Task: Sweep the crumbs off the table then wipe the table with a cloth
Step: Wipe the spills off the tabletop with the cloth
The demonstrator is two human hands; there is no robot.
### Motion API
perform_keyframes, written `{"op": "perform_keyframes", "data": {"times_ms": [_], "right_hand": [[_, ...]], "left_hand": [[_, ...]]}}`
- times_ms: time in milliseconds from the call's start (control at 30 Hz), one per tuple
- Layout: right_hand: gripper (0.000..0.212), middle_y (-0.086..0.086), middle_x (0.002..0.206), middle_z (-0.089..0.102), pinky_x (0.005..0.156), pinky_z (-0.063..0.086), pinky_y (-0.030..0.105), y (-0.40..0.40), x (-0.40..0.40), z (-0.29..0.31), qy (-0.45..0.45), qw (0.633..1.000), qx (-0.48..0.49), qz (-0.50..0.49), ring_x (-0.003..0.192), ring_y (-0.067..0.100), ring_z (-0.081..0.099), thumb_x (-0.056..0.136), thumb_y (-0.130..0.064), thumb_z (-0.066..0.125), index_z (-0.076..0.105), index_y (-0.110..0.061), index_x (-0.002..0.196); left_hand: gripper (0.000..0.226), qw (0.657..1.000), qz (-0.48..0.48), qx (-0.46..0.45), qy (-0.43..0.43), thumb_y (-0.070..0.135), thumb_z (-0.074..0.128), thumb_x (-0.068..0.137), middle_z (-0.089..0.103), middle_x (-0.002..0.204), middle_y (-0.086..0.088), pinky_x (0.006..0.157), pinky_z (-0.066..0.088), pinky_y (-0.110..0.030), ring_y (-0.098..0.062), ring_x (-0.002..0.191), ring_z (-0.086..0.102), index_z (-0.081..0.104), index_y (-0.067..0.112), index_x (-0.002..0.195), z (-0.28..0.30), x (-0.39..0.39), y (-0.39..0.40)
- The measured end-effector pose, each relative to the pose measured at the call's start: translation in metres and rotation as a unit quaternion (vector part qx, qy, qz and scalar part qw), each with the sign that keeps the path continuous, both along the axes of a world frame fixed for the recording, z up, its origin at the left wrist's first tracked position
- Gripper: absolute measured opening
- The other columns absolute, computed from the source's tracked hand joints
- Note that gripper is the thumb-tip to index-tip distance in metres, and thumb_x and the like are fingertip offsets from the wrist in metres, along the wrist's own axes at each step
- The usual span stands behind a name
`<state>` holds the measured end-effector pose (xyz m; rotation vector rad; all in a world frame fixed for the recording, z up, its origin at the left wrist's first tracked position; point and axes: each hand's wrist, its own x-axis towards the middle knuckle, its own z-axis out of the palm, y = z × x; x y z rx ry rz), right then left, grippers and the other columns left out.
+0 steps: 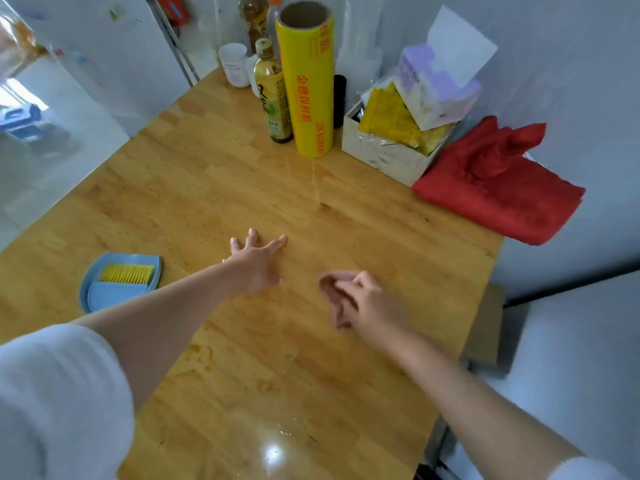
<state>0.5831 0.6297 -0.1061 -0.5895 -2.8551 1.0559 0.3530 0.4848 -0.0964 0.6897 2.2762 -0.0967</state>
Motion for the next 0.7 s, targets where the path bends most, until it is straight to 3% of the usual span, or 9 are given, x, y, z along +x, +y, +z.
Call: {"op": "perform_keyframes", "data": {"times_ms": [67, 133, 200, 267, 367, 433, 533, 600, 700], "right_hand": [[0.032, -0.013, 0.125, 0.050, 0.083, 0.041, 0.001, -0.067, 0.045, -0.004, -0.014, 0.978, -0.041, 0.203, 0.100, 0.006, 0.057, 0.095, -0.026, 0.056, 0.065, -0.034, 0.125], [0.034, -0.010, 0.121, 0.051, 0.083, 0.052, 0.022, -0.077, 0.078, -0.002, -0.039, 0.954, -0.054, 0.294, 0.108, 0.013, 0.060, 0.096, -0.025, 0.057, 0.062, -0.036, 0.128], [0.031, -0.019, 0.120, 0.054, 0.073, 0.056, 0.025, -0.032, 0.087, 0.004, -0.042, 0.978, -0.082, 0.189, 0.094, 0.010, 0.068, 0.101, -0.018, 0.056, 0.063, -0.037, 0.125], [0.030, -0.013, 0.121, 0.057, 0.072, 0.054, 0.022, 0.038, 0.086, 0.008, -0.070, 0.997, 0.014, -0.032, 0.090, 0.017, 0.069, 0.104, -0.019, 0.053, 0.063, -0.033, 0.127], [0.032, 0.009, 0.123, 0.061, 0.078, 0.052, 0.034, 0.091, 0.087, 0.004, -0.103, 0.945, 0.063, -0.303, 0.098, 0.026, 0.066, 0.104, -0.024, 0.050, 0.061, -0.028, 0.133], [0.030, 0.004, 0.121, 0.060, 0.074, 0.050, 0.032, 0.047, 0.086, -0.001, -0.071, 0.965, 0.048, -0.250, 0.095, 0.020, 0.068, 0.100, -0.021, 0.053, 0.064, -0.035, 0.123], [0.034, -0.023, 0.117, 0.053, 0.060, 0.054, 0.024, -0.057, 0.117, -0.006, -0.051, 0.998, -0.024, -0.020, 0.072, -0.001, 0.065, 0.088, -0.022, 0.057, 0.060, -0.052, 0.102], [0.033, -0.036, 0.110, 0.040, 0.062, 0.044, 0.018, -0.107, 0.157, -0.012, -0.085, 0.992, -0.026, 0.089, 0.081, -0.006, 0.058, 0.085, -0.028, 0.049, 0.056, -0.052, 0.105], [0.036, -0.036, 0.115, 0.044, 0.066, 0.050, 0.020, -0.109, 0.180, -0.003, -0.097, 0.983, -0.098, 0.123, 0.079, -0.002, 0.062, 0.091, -0.020, 0.050, 0.058, -0.052, 0.105]], "left_hand": [[0.091, 1.000, -0.008, -0.004, 0.005, 0.051, 0.066, 0.090, -0.026, 0.164, -0.001, 0.116, 0.027, -0.062, -0.047, 0.148, -0.018, -0.002, 0.062, 0.149, 0.003, -0.002, 0.000], [0.088, 1.000, -0.012, -0.013, 0.010, 0.053, 0.063, 0.092, -0.023, 0.165, -0.002, 0.115, 0.030, -0.060, -0.048, 0.149, -0.016, -0.003, 0.060, 0.150, 0.009, 0.001, -0.001], [0.084, 0.998, -0.029, -0.020, 0.058, 0.054, 0.060, 0.093, -0.014, 0.166, -0.006, 0.111, 0.037, -0.058, -0.047, 0.150, -0.009, 0.001, 0.056, 0.153, 0.016, 0.011, -0.003], [0.075, 0.992, -0.068, -0.004, 0.108, 0.049, 0.058, 0.096, 0.003, 0.165, -0.010, 0.106, 0.043, -0.055, -0.047, 0.150, 0.004, 0.012, 0.052, 0.154, 0.025, 0.037, -0.007], [0.066, 0.986, -0.115, 0.062, 0.099, 0.045, 0.057, 0.097, 0.019, 0.161, -0.008, 0.102, 0.047, -0.048, -0.042, 0.143, 0.027, 0.022, 0.049, 0.153, 0.027, 0.096, -0.007], [0.075, 0.988, -0.141, 0.047, 0.042, 0.050, 0.061, 0.094, 0.005, 0.165, -0.009, 0.111, 0.039, -0.052, -0.044, 0.148, 0.016, 0.016, 0.049, 0.155, 0.024, 0.132, -0.010], [0.091, 0.989, -0.144, 0.025, 0.014, 0.055, 0.067, 0.089, -0.013, 0.166, -0.009, 0.117, 0.023, -0.063, -0.046, 0.151, -0.005, 0.007, 0.049, 0.156, 0.020, 0.155, -0.013], [0.094, 0.990, -0.141, 0.022, 0.009, 0.055, 0.070, 0.086, -0.012, 0.166, -0.010, 0.116, 0.025, -0.065, -0.047, 0.150, -0.006, 0.008, 0.049, 0.156, 0.025, 0.155, -0.012], [0.095, 0.990, -0.141, 0.012, 0.005, 0.054, 0.071, 0.086, -0.013, 0.166, -0.010, 0.115, 0.024, -0.066, -0.049, 0.150, -0.006, 0.007, 0.050, 0.156, 0.030, 0.155, -0.008]]}}
